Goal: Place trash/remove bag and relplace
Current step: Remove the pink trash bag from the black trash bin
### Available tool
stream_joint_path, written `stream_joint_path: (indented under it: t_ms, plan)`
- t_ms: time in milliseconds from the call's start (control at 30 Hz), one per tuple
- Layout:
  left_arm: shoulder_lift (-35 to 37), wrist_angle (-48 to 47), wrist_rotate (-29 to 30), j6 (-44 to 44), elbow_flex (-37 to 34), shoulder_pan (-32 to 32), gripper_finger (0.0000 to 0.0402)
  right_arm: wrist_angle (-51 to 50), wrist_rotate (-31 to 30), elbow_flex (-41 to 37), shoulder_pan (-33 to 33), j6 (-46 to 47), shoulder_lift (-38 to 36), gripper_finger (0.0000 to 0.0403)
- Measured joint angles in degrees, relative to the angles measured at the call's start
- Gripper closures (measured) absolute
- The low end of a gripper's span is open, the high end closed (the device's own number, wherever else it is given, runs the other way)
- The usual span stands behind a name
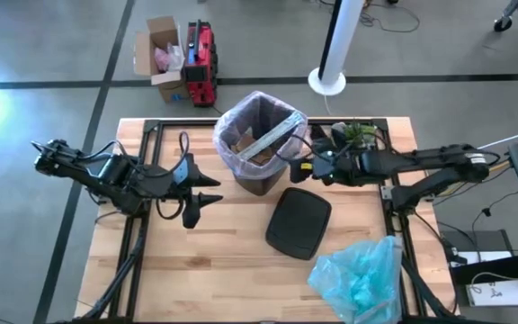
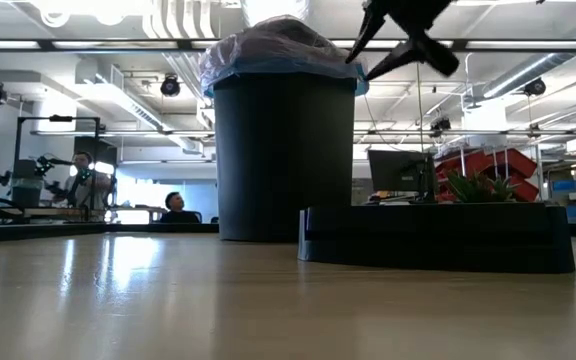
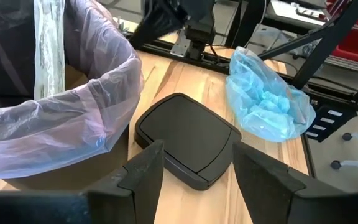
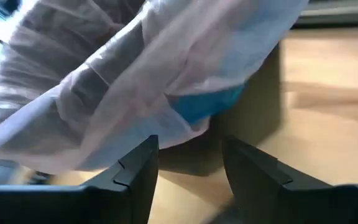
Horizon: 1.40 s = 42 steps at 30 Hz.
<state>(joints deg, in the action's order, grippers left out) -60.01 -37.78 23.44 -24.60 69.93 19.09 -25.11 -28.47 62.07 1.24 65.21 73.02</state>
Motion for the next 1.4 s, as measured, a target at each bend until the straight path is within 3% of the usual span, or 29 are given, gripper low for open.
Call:
stream_joint_path:
  t_ms: [167,367,567,867,1400]
  plan:
    - [0.23,-0.65,-1.55,-0.07,0.0,0.0,0.0236,17.17,-0.67,-10.63,-0.02,3.41,-3.91,0.0225]
    - [0.5,-1.36,-1.68,-1.04,0.0,0.0,0.0243,19.02,-6.75,-15.73,-0.02,6.96,-7.89,0.0218]
    - [0.5,-1.26,-1.66,-1.2,0.0,0.0,0.0247,25.27,-7.05,-16.2,-0.13,3.75,-8.51,0.0216]
    - [0.37,-0.79,-1.59,-1.26,0.0,0.0,0.0237,26.69,-6.66,-16.22,-0.13,3.57,-5.96,0.0218]
    - [0.31,-0.79,-1.51,-3.46,0.0,0.0,0.024,29.87,-11.88,-15.35,-0.15,1.5,-3.9,0.0258]
